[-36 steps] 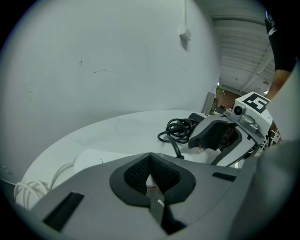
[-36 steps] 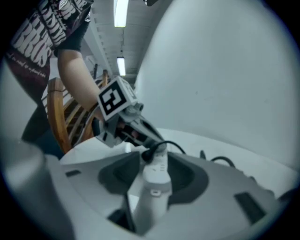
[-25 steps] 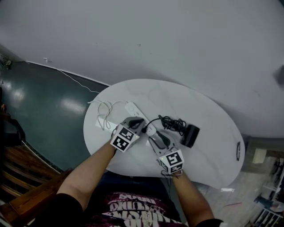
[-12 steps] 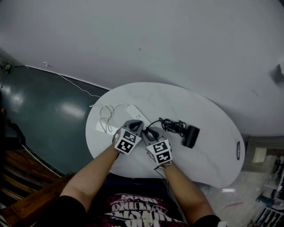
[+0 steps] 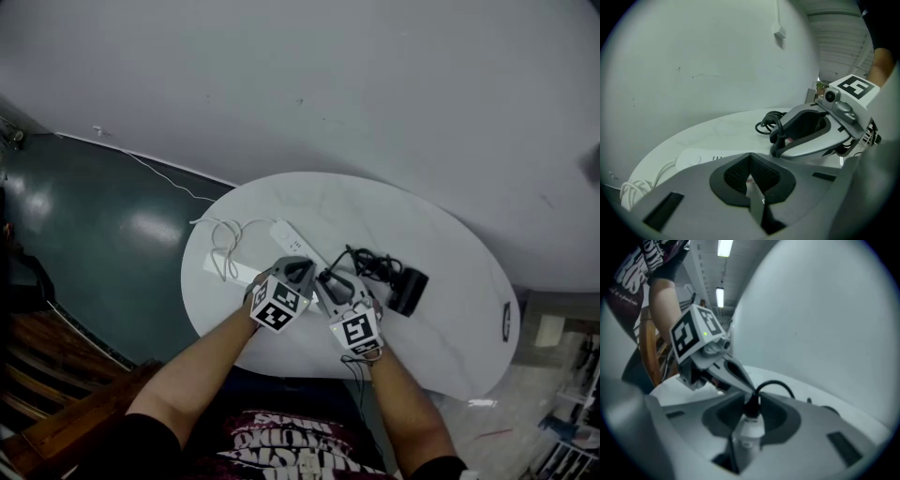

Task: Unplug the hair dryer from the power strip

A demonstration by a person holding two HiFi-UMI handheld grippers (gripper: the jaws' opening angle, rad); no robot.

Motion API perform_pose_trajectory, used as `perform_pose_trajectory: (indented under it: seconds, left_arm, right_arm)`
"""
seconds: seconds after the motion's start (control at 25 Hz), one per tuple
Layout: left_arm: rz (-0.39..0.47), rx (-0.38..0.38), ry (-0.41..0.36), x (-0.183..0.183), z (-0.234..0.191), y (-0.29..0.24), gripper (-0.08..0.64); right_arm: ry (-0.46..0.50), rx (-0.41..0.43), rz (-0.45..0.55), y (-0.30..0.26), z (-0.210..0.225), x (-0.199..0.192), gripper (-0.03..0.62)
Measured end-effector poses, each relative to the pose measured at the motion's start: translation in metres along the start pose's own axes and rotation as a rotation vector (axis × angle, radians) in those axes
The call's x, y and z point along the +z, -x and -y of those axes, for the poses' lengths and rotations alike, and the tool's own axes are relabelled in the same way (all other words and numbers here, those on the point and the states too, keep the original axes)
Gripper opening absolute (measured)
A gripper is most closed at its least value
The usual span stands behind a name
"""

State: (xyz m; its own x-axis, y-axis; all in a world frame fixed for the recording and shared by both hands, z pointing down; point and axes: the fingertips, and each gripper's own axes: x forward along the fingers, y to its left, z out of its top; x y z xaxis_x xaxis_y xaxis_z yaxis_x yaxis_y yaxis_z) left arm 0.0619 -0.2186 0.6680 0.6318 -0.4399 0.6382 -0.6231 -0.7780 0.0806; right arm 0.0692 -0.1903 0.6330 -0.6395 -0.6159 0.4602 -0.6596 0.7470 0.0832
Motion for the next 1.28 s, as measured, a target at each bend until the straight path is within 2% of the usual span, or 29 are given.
perform_pose_trajectory:
  seconds: [0.2,0.32,0.44,0.64,0.96,1.28]
  left_arm:
    - [0.01,-0.021,0.065,-0.003,-0.002,-0.003,0.018]
    - [0.011,-0.037,0.091,-0.006,-0.002,-0.003,0.017]
    - [0.008,-0.036,0.067,-0.003,-0.002,-0.003,0.018]
    - [-0.014,-0.037,0.03,-0.002,0.0,-0.004,0.018]
    - [-0.005,-0.04,0.072,-0.003,-0.002,-0.003,0.018]
    - [0.001,-0.039,0.077,-0.002,-0.001,-0.003,0.018]
  right_arm:
    - [0.05,0.035,0.034,-0.005,-0.001,-0.002,0.123]
    - [0.046,0.039,0.06,-0.007,-0.002,0.0,0.123]
    - [0.048,0.05,0.076,-0.006,-0.002,-0.001,0.124]
    - [0.059,0.076,0.049,0.002,-0.004,-0.007,0.126]
    - [0.062,0.065,-0.028,-0.01,-0.007,-0.017,0.14]
    - [0.032,0.057,-0.021,-0.01,-0.007,-0.021,0.141]
